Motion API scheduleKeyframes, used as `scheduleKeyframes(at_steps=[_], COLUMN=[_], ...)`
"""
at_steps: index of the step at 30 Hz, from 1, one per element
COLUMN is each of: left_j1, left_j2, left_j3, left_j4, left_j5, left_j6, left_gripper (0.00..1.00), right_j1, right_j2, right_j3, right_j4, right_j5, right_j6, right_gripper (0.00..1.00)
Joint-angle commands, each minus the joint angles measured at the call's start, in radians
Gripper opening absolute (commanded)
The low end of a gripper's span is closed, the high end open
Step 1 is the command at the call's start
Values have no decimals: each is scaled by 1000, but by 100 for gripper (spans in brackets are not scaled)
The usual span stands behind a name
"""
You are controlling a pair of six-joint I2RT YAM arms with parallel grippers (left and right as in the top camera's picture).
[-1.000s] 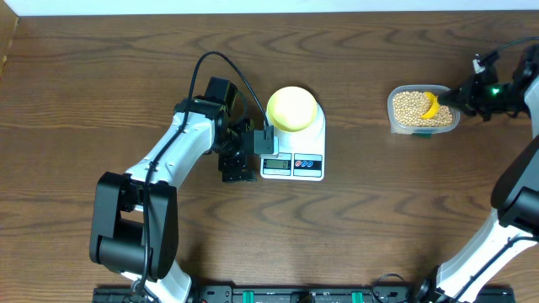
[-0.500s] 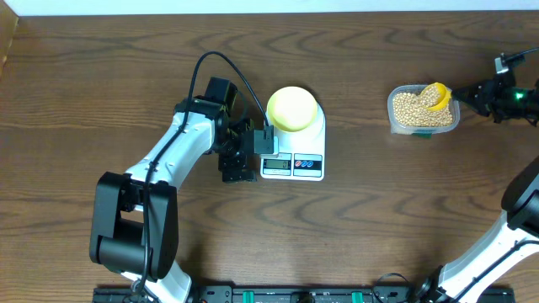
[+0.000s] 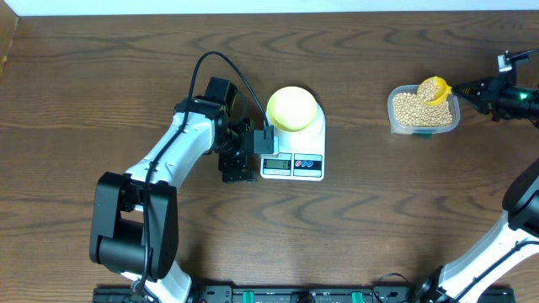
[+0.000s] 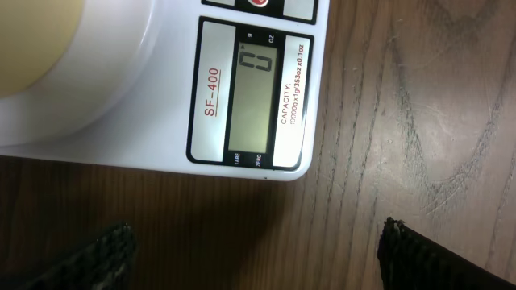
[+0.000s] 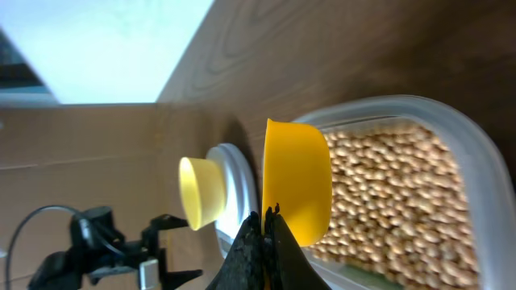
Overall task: Scoop item into bowl and weigh 50g on scale
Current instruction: 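Lift the filled scoop out of the tub with the right gripper, then carry the scoop left over the yellow bowl on the scale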
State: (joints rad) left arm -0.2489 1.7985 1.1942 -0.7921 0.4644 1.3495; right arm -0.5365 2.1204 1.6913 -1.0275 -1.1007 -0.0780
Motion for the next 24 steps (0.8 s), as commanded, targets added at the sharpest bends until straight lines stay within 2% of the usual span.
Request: scheduleKeyframes(at_steps=[1,10,24], left_j1=[2,2,2], left_j2=[-22,-22,-22], left_j3=[-12,-12,-12], left_j4=[-6,-6,-6], left_j5=[-6,-6,-6], left_j6=[-8,-9,-9], left_gripper=[98,98,98], right_j1=[-6,14,146], right_j2=[8,8,8], right_j3=[-5,-5,-5], right_j4=[-1,30,206], right_j5=[-124,-193,-193], right_j6=[-17,-15,165], right_gripper=[1,1,1])
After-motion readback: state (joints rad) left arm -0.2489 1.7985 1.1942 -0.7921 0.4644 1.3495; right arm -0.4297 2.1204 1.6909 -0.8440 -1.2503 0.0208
